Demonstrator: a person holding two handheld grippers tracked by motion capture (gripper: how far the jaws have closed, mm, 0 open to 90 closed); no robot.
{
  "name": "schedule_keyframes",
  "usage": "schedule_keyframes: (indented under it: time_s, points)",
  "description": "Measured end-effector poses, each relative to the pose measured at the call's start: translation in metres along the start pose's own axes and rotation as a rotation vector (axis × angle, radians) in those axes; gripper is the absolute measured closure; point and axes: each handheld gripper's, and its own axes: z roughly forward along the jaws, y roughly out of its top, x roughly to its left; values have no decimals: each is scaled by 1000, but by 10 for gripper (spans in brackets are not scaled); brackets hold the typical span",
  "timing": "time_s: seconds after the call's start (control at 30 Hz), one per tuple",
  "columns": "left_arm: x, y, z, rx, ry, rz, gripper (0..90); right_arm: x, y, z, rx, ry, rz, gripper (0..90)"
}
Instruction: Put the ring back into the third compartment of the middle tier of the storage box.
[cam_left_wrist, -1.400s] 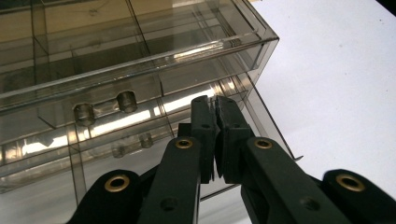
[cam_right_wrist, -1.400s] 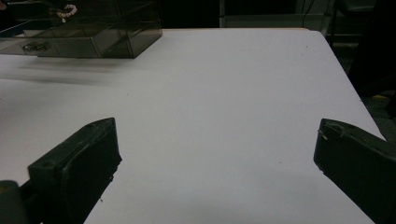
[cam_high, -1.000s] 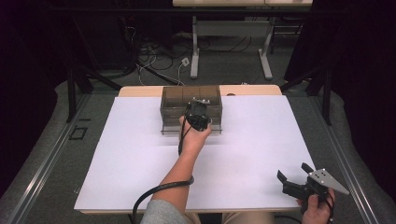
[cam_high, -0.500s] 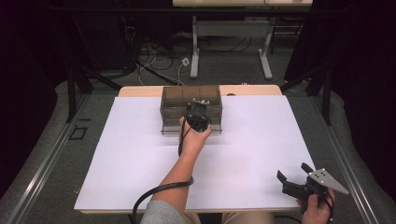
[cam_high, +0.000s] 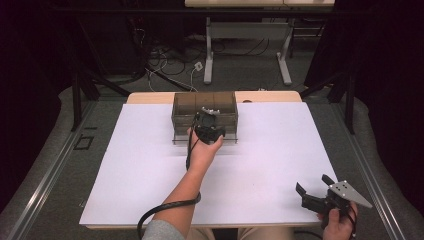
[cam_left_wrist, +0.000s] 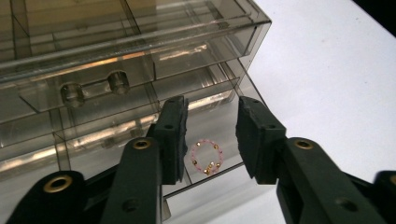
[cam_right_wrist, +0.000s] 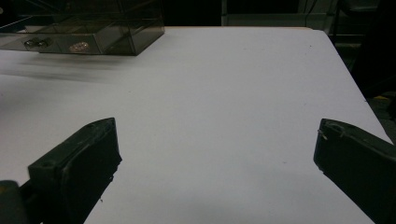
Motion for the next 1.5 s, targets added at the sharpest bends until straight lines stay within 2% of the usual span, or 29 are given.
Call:
schedule_keyframes:
  time_s: [0.2,0.43,0.5,0.57,0.6,0.73,0.83,0.9,1.0,1.13,1.17,1.27,1.33,1.4,1.5]
  points:
    - [4,-3,-7,-25,-11,28,575,0,0,0,6,-1,0,0]
    - [13,-11,-17,-61,-28,32,502,1,0,0,5,-2,-2,0]
    - [14,-14,-20,-65,-31,42,492,1,0,0,5,-3,-2,0]
    - [17,-18,-24,-68,-22,76,468,1,0,1,7,-3,-1,0]
    - [17,-18,-24,-68,-22,76,463,1,0,1,7,-3,-1,0]
    - [21,-26,-31,-109,-50,99,430,2,0,0,8,-2,-4,0]
    - [23,-29,-34,-120,-62,107,406,2,0,1,6,-2,-4,0]
    - [25,-32,-38,-131,-83,91,394,2,0,0,11,-3,-3,0]
    - [28,-36,-44,-135,-89,94,371,2,0,0,11,-5,-4,0]
    - [31,-43,-53,-143,-120,94,354,3,0,1,7,-7,-5,0]
    - [32,-45,-55,-142,-127,83,354,3,0,1,7,-7,-5,0]
    - [37,-53,-63,-148,-157,66,269,3,0,1,7,-1,-7,1]
    - [37,-55,-65,-153,-163,61,246,3,0,1,7,-2,-6,0]
    - [39,-59,-70,-163,-171,65,177,3,0,1,7,-3,-9,0]
    - [43,-66,-78,-180,-183,69,161,3,0,1,5,-4,-10,0]
